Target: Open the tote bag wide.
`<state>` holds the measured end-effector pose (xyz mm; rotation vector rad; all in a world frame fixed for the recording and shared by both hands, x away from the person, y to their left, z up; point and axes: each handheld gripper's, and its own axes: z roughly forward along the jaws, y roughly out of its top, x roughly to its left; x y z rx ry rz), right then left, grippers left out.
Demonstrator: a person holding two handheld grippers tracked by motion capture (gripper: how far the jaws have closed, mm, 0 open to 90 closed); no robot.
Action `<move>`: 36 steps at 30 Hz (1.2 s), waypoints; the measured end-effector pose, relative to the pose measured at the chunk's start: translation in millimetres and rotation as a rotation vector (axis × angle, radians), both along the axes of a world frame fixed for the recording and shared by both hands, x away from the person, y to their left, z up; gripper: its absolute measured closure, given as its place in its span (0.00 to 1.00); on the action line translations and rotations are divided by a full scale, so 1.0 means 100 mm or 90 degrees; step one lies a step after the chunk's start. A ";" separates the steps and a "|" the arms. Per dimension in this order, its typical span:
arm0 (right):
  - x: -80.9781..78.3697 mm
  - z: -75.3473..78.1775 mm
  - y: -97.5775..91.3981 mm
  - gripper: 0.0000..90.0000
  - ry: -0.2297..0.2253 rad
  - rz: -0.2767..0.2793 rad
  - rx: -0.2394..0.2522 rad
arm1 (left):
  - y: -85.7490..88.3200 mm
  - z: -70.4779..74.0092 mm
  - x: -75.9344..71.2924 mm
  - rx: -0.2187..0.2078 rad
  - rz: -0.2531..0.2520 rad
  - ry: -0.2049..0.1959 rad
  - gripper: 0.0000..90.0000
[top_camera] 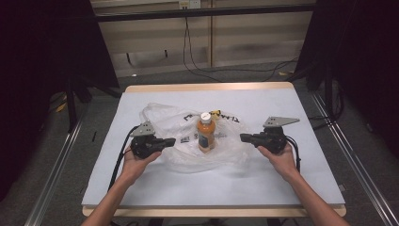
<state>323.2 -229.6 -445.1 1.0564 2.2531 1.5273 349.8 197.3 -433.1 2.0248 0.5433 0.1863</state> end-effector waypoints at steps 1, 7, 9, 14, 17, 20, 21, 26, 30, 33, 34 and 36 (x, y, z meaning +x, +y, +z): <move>-0.03 0.02 -0.02 1.00 -0.008 -0.007 0.002 | 0.00 0.02 -0.04 -0.001 0.001 -0.006 1.00; -0.24 0.11 -0.13 0.67 -0.036 -0.045 0.026 | 0.09 0.00 -0.27 -0.017 0.027 -0.027 0.84; -0.31 0.13 -0.15 0.53 -0.049 -0.061 0.026 | 0.12 0.00 -0.36 -0.021 0.036 -0.042 0.74; -0.47 0.13 -0.18 0.29 -0.066 -0.078 0.017 | 0.26 0.03 -0.48 -0.056 0.102 -0.053 0.35; -0.55 0.10 -0.18 0.13 -0.059 -0.093 0.011 | 0.34 0.02 -0.55 -0.066 0.106 -0.058 0.22; -0.66 0.10 -0.23 0.06 -0.070 -0.112 0.006 | 0.41 0.01 -0.62 -0.058 0.116 -0.058 0.14; -0.69 0.11 -0.25 0.05 -0.075 -0.118 0.001 | 0.44 0.00 -0.66 -0.045 0.126 -0.062 0.12; -0.91 0.10 -0.41 0.03 -0.097 -0.147 0.017 | 0.55 -0.07 -0.80 -0.057 0.147 -0.062 0.05; -1.04 0.05 -0.50 0.03 -0.092 -0.164 0.024 | 0.58 -0.16 -0.90 -0.045 0.141 -0.065 0.03; -1.09 0.01 -0.55 0.04 -0.086 -0.175 0.029 | 0.60 -0.19 -0.93 -0.044 0.117 -0.053 0.04; -1.10 0.01 -0.56 0.04 -0.091 -0.178 0.031 | 0.61 -0.18 -0.93 -0.045 0.133 -0.062 0.03; -1.10 0.02 -0.58 0.04 -0.094 -0.183 0.034 | 0.64 -0.18 -0.90 -0.060 0.142 -0.063 0.03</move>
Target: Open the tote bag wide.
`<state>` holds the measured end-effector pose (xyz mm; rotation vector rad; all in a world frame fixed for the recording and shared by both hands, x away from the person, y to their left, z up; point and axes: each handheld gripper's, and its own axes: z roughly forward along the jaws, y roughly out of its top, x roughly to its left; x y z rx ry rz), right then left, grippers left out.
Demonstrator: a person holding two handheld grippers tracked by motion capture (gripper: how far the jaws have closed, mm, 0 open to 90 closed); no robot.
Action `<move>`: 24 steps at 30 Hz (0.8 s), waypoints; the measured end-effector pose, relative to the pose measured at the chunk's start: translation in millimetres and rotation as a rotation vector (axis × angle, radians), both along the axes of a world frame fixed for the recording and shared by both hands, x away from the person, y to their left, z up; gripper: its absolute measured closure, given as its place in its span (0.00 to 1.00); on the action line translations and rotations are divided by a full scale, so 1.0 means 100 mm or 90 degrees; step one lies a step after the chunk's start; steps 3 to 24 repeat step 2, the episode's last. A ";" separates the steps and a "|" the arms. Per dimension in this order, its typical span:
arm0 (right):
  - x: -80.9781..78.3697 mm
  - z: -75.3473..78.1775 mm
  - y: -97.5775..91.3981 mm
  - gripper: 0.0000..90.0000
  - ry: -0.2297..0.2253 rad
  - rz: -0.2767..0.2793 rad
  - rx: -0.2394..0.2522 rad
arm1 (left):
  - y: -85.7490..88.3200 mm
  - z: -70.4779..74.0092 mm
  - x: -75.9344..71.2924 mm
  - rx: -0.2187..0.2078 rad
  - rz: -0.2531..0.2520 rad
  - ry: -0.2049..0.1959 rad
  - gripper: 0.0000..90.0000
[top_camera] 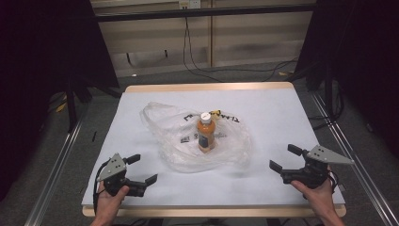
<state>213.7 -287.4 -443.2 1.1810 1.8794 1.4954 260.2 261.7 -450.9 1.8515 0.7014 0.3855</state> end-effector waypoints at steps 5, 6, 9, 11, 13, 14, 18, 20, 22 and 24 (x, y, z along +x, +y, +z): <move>0.00 0.00 0.00 0.04 0.000 -0.004 0.005 | 0.01 -0.01 -0.01 0.000 0.022 0.003 0.03; 0.00 0.00 0.00 0.04 0.000 -0.004 0.005 | 0.01 -0.01 -0.01 0.000 0.022 0.003 0.03; 0.00 0.00 0.00 0.04 0.000 -0.004 0.005 | 0.01 -0.01 -0.01 0.000 0.022 0.003 0.03; 0.00 0.00 0.00 0.04 0.000 -0.004 0.005 | 0.01 -0.01 -0.01 0.000 0.022 0.003 0.03; 0.00 0.00 0.00 0.04 0.000 -0.004 0.005 | 0.01 -0.01 -0.01 0.000 0.022 0.003 0.03; 0.00 0.00 0.00 0.04 0.000 -0.004 0.005 | 0.01 -0.01 -0.01 0.000 0.022 0.003 0.03; 0.00 0.00 0.00 0.04 0.000 -0.004 0.005 | 0.01 -0.01 -0.01 0.000 0.022 0.003 0.03; 0.00 0.00 0.00 0.04 0.000 -0.004 0.005 | 0.01 -0.01 -0.01 0.000 0.022 0.003 0.03; 0.00 0.00 0.00 0.04 0.000 -0.004 0.005 | 0.01 -0.01 -0.01 0.000 0.022 0.003 0.03; 0.00 0.00 0.00 0.04 0.000 -0.004 0.005 | 0.01 -0.01 -0.01 0.000 0.022 0.003 0.03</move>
